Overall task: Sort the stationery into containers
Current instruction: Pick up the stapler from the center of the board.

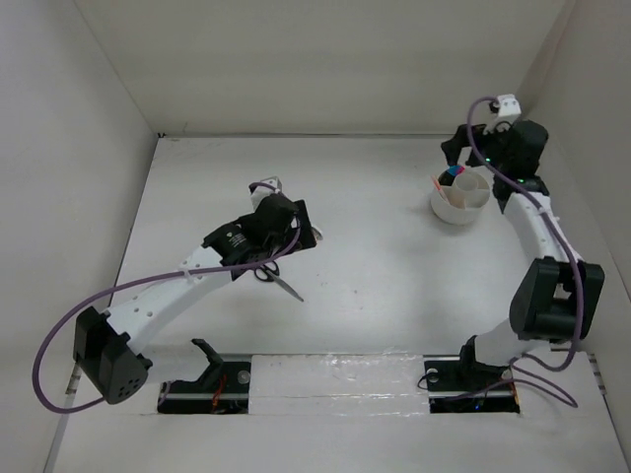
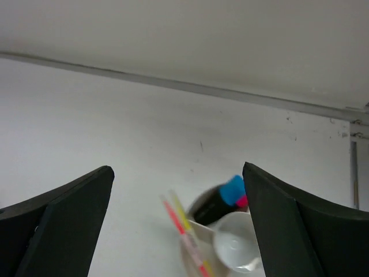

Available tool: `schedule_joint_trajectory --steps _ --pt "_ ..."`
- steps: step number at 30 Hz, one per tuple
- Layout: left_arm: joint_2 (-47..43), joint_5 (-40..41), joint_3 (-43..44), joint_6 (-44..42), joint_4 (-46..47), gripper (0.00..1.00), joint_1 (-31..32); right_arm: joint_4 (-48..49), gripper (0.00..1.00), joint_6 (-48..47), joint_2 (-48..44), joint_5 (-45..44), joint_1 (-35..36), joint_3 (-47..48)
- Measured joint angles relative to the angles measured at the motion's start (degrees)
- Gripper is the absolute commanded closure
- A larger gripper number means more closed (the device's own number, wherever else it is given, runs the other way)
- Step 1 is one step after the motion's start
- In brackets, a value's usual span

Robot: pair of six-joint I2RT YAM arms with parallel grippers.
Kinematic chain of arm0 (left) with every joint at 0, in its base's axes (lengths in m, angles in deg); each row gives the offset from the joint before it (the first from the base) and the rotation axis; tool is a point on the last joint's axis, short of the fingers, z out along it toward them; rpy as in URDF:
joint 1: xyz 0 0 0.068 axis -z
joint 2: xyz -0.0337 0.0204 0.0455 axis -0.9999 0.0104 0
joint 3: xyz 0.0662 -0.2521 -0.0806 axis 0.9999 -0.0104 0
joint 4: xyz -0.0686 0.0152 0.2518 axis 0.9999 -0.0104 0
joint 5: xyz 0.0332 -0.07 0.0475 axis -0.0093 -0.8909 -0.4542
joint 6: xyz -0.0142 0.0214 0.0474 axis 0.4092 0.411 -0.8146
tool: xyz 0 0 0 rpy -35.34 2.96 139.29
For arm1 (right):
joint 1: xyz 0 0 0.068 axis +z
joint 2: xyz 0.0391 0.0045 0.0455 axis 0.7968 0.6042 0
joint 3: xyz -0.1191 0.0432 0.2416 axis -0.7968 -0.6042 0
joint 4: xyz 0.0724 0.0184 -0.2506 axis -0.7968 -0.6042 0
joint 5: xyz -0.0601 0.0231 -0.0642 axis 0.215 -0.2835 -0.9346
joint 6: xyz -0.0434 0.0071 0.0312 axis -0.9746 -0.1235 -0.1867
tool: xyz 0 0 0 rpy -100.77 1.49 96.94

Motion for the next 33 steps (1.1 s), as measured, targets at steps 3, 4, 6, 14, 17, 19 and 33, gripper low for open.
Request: schedule_joint_trajectory --steps 3,4,6,14,17,19,33 --pt "3.3 2.3 2.0 2.2 -1.3 0.0 0.0 -0.2 0.0 1.2 -7.0 -15.3 12.8 -3.1" --pt "4.4 3.0 2.7 3.1 -1.7 0.0 0.0 -0.2 0.0 1.6 -9.0 -19.8 17.2 -4.3" --pt "6.3 4.4 3.9 4.6 -2.2 0.0 0.0 0.0 0.0 3.0 -13.1 -29.2 27.1 -7.0" --pt "19.0 5.5 12.9 8.6 -3.6 0.0 -0.3 -0.6 0.0 7.8 -21.0 -33.2 34.0 -15.3" --pt "24.8 4.9 16.1 9.9 -3.0 0.0 -0.5 -1.8 0.0 10.0 -24.2 -33.8 33.9 -18.3" --pt "28.2 3.9 17.3 11.0 -2.8 0.03 -1.2 -2.3 0.0 11.1 -27.7 -32.0 34.0 -20.2" --pt "44.3 4.0 26.1 17.2 -4.1 0.06 -5.6 -1.5 0.0 14.3 -34.9 -18.0 39.3 -26.1"
